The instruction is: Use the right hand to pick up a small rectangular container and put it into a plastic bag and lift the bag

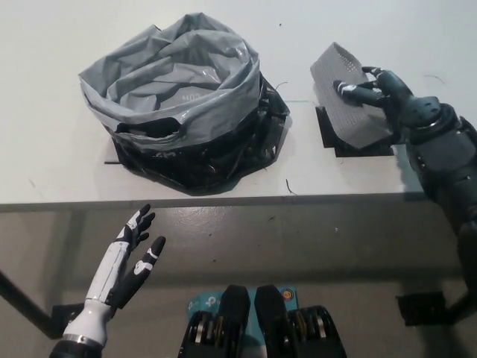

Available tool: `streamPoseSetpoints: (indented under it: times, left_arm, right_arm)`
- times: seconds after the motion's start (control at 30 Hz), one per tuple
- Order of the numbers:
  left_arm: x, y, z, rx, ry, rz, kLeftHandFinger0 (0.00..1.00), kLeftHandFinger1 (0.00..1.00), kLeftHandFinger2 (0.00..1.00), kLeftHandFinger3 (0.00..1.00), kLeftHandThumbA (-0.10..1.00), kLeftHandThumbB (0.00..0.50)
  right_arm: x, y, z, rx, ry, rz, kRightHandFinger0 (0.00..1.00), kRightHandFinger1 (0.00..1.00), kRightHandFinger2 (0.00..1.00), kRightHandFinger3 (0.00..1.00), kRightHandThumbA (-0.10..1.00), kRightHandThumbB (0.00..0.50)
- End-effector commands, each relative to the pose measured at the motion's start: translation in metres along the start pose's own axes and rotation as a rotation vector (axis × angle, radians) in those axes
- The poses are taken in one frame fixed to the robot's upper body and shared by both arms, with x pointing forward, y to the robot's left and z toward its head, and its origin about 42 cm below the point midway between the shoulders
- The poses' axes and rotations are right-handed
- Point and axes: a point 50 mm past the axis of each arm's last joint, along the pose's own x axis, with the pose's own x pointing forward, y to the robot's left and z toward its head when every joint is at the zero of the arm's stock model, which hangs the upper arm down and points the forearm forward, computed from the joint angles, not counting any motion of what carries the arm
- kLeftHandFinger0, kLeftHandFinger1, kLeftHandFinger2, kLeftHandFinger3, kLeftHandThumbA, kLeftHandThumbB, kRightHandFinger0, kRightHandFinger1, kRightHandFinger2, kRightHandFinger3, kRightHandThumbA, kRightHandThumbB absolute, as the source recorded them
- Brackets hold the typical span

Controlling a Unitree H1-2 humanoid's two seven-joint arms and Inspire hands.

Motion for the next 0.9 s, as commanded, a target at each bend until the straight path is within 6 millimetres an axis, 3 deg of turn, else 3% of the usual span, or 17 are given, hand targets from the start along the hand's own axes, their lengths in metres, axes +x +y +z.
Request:
streamPoseSetpoints:
  times: [0.0, 0.03, 0.13, 0.17, 0.3, 0.33, 0.4, 0.43, 0.47, 0.53, 0.6, 0.7, 0.8, 0.87]
  left_arm:
    - [0.008, 0.012, 0.011, 0.024, -0.052, 0.012, 1.0, 1.0, 1.0, 1.0, 0.83, 0.18]
    - [0.009, 0.012, 0.011, 0.02, -0.05, 0.015, 1.0, 1.0, 1.0, 1.0, 0.83, 0.187]
    - [0.008, 0.012, 0.01, 0.024, -0.045, 0.014, 1.0, 1.0, 1.0, 1.0, 0.82, 0.186]
    - [0.008, 0.012, 0.01, 0.025, -0.042, 0.014, 1.0, 1.0, 1.0, 1.0, 0.82, 0.186]
    - [0.006, 0.012, 0.009, 0.039, -0.044, 0.012, 1.0, 1.0, 1.0, 1.0, 0.81, 0.171]
    - [0.006, 0.012, 0.009, 0.044, -0.045, 0.01, 1.0, 1.0, 1.0, 1.0, 0.8, 0.165]
    - [0.006, 0.012, 0.009, 0.041, -0.046, 0.007, 1.0, 1.0, 1.0, 1.0, 0.79, 0.173]
    - [0.007, 0.012, 0.009, 0.038, -0.044, 0.006, 1.0, 1.0, 1.0, 1.0, 0.79, 0.174]
    - [0.006, 0.012, 0.009, 0.034, -0.041, 0.007, 1.0, 1.0, 1.0, 1.0, 0.78, 0.179]
    - [0.006, 0.011, 0.01, 0.031, -0.038, 0.009, 1.0, 1.0, 1.0, 1.0, 0.78, 0.18]
    - [0.005, 0.011, 0.008, 0.028, -0.035, 0.006, 1.0, 1.0, 1.0, 1.0, 0.78, 0.183]
    - [0.005, 0.01, 0.008, 0.03, -0.034, 0.004, 1.0, 1.0, 1.0, 1.0, 0.78, 0.177]
    - [-0.004, 0.004, 0.003, 0.035, -0.027, -0.006, 1.0, 1.0, 1.0, 1.0, 0.77, 0.159]
    - [-0.005, 0.004, 0.002, 0.035, -0.027, -0.009, 1.0, 1.0, 1.0, 1.0, 0.77, 0.157]
  right_arm:
    - [-0.005, -0.032, 0.067, 0.599, -0.205, 0.145, 0.0, 0.48, 0.88, 1.0, -0.1, 0.184]
    - [-0.006, -0.035, 0.075, 0.669, -0.22, 0.173, 0.0, 0.48, 0.9, 1.0, -0.1, 0.158]
    - [-0.009, -0.04, 0.089, 0.825, -0.25, 0.245, 0.0, 0.39, 0.89, 1.0, -0.1, 0.144]
    - [-0.01, -0.042, 0.096, 0.87, -0.249, 0.249, 0.0, 0.34, 0.88, 1.0, -0.1, 0.173]
    - [-0.014, -0.048, 0.11, 0.985, -0.27, 0.3, 0.0, 0.21, 0.77, 1.0, -0.1, 0.167]
    - [-0.016, -0.05, 0.113, 0.996, -0.283, 0.315, 0.0, 0.17, 0.72, 1.0, -0.1, 0.128]
    - [-0.02, -0.055, 0.124, 1.052, -0.312, 0.358, 0.0, 0.17, 0.74, 1.0, -0.1, 0.132]
    - [-0.023, -0.056, 0.131, 1.063, -0.332, 0.375, 0.0, 0.16, 0.72, 0.87, -0.1, 0.14]
    - [-0.026, -0.057, 0.138, 1.064, -0.352, 0.388, 0.0, 0.15, 0.71, 0.66, -0.1, 0.133]
    - [-0.032, -0.057, 0.149, 1.052, -0.387, 0.41, 0.0, 0.16, 0.71, 0.76, -0.1, 0.142]
    - [-0.045, -0.057, 0.172, 1.004, -0.471, 0.45, 0.0, 0.25, 0.76, 0.99, -0.1, 0.154]
    - [-0.056, -0.055, 0.19, 0.968, -0.507, 0.457, 0.0, 0.33, 0.78, 1.0, -0.1, 0.18]
    - [-0.072, -0.042, 0.226, 0.856, -0.573, 0.484, 0.0, 0.41, 0.86, 1.0, -0.1, 0.164]
    - [-0.076, -0.037, 0.237, 0.824, -0.58, 0.485, 0.0, 0.4, 0.87, 1.0, -0.1, 0.159]
